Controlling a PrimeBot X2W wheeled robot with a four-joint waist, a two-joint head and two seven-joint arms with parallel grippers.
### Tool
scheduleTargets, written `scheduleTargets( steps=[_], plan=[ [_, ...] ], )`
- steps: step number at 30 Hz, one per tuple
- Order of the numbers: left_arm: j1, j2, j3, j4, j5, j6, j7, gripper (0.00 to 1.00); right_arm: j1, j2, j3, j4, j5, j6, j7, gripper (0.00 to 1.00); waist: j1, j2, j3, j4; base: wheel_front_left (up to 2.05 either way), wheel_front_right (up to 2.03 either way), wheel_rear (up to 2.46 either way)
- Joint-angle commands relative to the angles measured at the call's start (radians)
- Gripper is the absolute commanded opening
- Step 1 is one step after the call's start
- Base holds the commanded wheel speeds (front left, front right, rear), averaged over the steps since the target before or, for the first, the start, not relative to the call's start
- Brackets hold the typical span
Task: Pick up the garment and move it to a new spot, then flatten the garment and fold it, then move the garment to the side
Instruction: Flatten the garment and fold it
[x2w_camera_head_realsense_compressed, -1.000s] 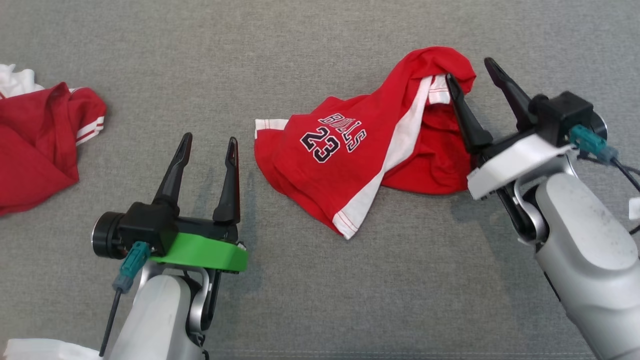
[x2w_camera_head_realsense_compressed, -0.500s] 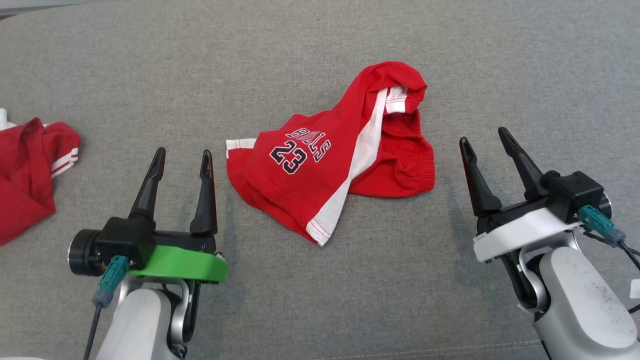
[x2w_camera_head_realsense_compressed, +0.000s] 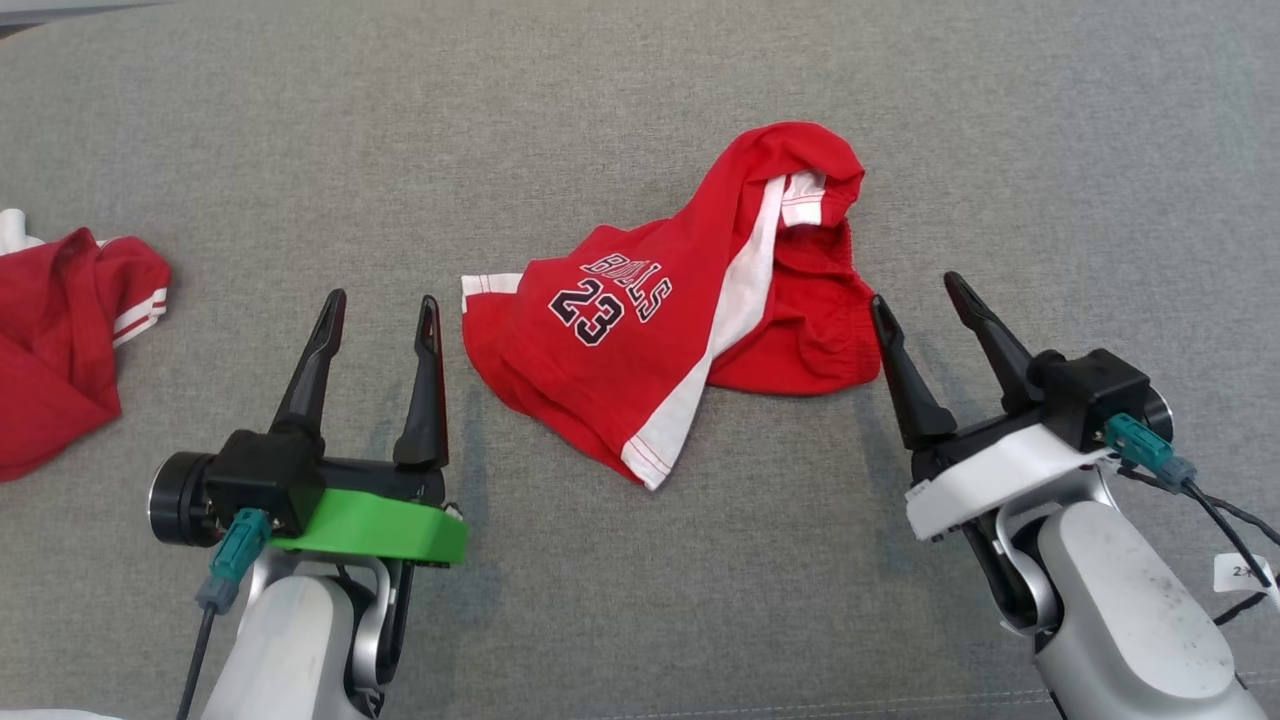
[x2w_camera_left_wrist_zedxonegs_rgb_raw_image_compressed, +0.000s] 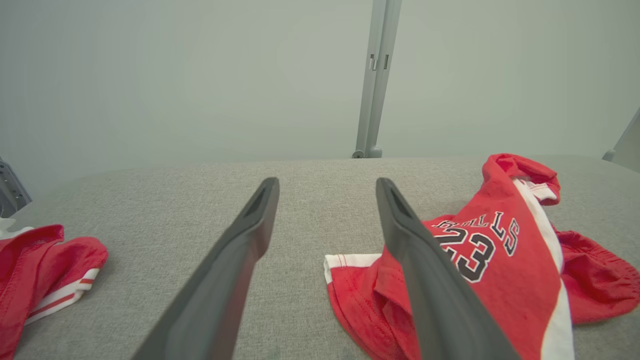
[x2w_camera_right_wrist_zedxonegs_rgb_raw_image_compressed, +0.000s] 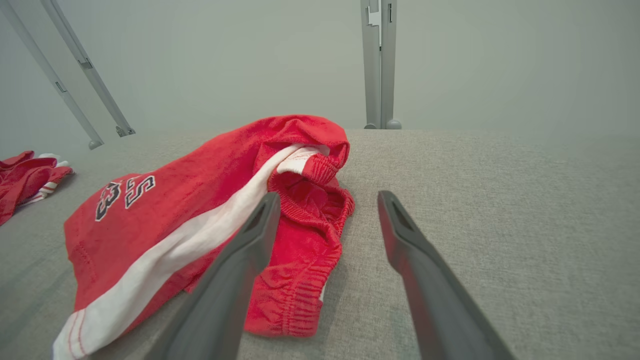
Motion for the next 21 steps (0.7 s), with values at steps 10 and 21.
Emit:
scheduleTargets(
  steps=[10, 21],
  plan=[
    [-0.033, -0.017, -0.02, 0.011, -0.012, -0.007, -0.009, 1.0, -0.15, 0.03, 0.108, 0.141, 0.078, 0.0, -0.011, 1.0, 0.0, 0.0, 0.058, 0.07, 0.0, 0.0, 0.0],
    [-0.049, -0.031, -0.031, 0.028, -0.01, -0.01, -0.015, 1.0, -0.266, 0.017, 0.088, 0.26, 0.123, 0.0, -0.03, 1.0, 0.0, 0.0, 0.077, 0.097, 0.0, 0.0, 0.0]
  ],
)
